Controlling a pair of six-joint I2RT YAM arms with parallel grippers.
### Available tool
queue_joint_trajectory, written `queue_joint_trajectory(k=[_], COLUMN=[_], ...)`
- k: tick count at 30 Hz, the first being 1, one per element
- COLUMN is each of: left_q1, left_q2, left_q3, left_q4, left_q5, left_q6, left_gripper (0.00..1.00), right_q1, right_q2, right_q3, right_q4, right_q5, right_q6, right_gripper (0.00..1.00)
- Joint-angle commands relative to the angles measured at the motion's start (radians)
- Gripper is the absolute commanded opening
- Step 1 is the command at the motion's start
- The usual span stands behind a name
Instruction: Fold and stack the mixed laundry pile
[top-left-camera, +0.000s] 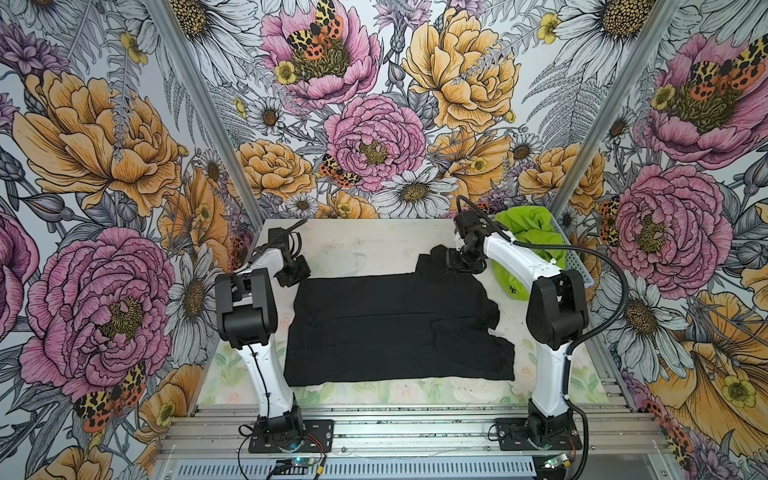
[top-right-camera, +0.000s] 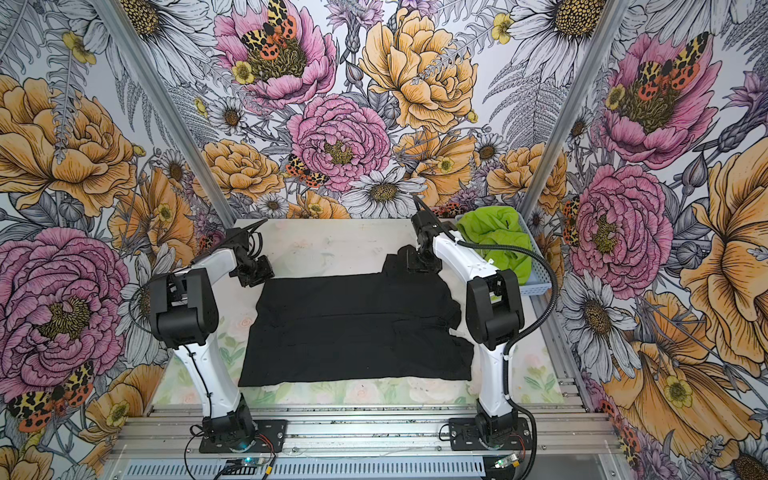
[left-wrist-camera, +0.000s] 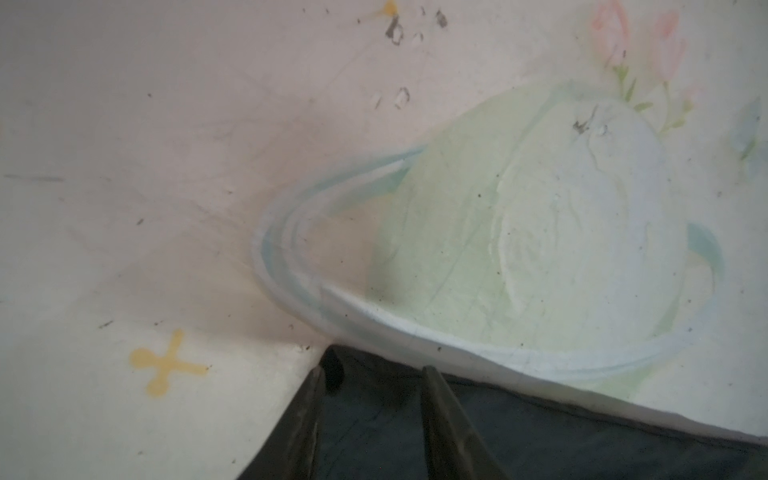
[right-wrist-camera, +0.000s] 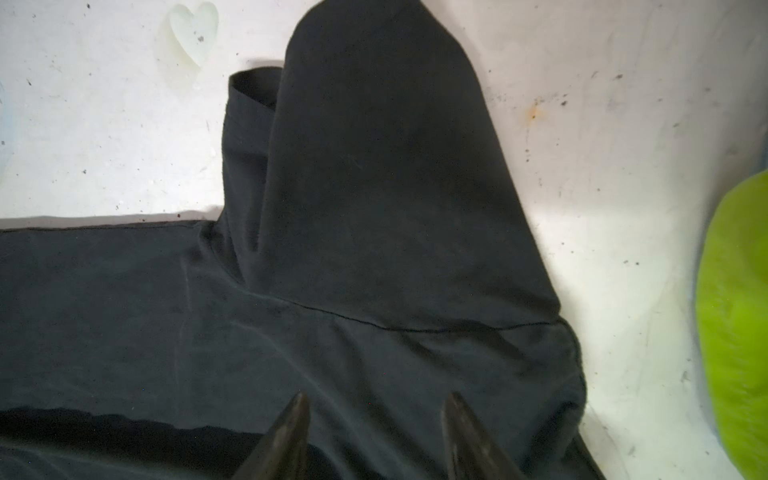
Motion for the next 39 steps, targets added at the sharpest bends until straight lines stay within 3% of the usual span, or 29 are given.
queue_joint_trajectory(k=[1,8,13,18,29,39], left_q1=[0.004,-0.009,-0.012,-0.014,-0.012,-0.015], left_q2=[0.029,0.051,0.042,0.004,-0.094,-0.102], left_q3=[0.022,0.026,0.021,0.009,-0.052,-0.054], left_q4=[0.022,0.019,0.016,0.007,-0.015,-0.015], left_q5=[-0.039,-0.057,-0.055,-0.028,0.014,0.037], left_q6=[0.032,0.042,0.04,0.032,0.023,0.012], left_gripper=[0.38,0.3,0.15,0.0,0.0,0.0], right_q1=[0.003,0.002,0.0,-0.023,-0.087,-0.09], right_q2=[0.002,0.005,0.027,0.143,0.535,0.654], right_q3=[0.005,0.005,0.034,0.181,0.688,0.784], right_q4=[0.008,0.011,0.019,0.039,0.038,0.048], right_q5=[-0.012,-0.012,-0.006,0.025,0.028,-0.094], right_q6=[0.001,0.001,-0.001,-0.007,-0.012,0.016], right_gripper=[0.54,0.53,0.53,0.54,0.54,0.43])
